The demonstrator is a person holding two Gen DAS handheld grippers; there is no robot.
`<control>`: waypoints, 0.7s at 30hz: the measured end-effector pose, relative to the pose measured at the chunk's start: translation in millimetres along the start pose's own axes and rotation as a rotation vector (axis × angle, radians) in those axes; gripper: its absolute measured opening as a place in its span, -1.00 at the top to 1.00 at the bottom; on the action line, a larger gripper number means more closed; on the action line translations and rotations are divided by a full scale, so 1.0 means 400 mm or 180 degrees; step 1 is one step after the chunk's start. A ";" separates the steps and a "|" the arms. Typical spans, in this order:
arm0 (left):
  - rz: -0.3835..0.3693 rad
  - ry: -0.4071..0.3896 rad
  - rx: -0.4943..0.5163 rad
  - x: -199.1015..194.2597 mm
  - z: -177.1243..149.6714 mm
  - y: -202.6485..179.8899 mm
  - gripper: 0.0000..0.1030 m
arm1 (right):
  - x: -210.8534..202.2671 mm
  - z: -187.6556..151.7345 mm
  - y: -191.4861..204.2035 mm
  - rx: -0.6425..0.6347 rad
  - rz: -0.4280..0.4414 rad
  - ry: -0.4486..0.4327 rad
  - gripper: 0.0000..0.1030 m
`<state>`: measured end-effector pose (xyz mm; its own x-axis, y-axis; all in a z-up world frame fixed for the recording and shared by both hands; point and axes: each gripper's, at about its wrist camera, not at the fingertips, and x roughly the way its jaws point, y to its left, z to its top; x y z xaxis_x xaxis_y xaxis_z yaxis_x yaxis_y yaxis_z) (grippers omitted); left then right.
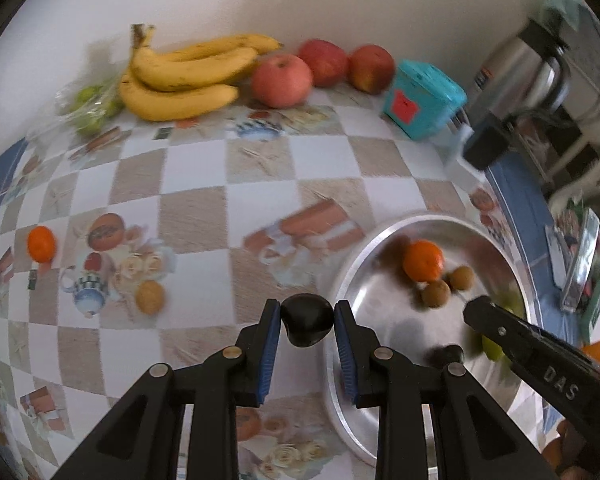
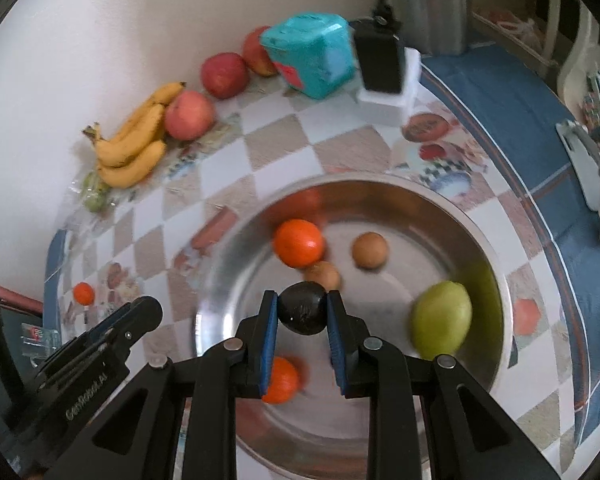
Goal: Organize fruits
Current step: 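Carry the plum over the steel bowl with the left tool while the right tool carries its plum, then open the left tool to drop the plum while the right tool releases its plum in the bowl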
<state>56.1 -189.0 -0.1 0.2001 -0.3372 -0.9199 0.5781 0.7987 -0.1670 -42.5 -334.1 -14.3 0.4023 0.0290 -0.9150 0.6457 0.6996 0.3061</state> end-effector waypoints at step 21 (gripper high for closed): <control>0.0005 0.0145 0.0307 0.042 -0.029 -0.083 0.42 | 0.028 -0.005 -0.030 0.0109 -0.0141 0.0078 0.50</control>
<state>31.0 -215.2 -14.1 0.1661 -0.3110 -0.9358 0.6516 0.7469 -0.1326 -47.2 -340.7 -28.9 0.3572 0.0164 -0.9339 0.6845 0.6757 0.2736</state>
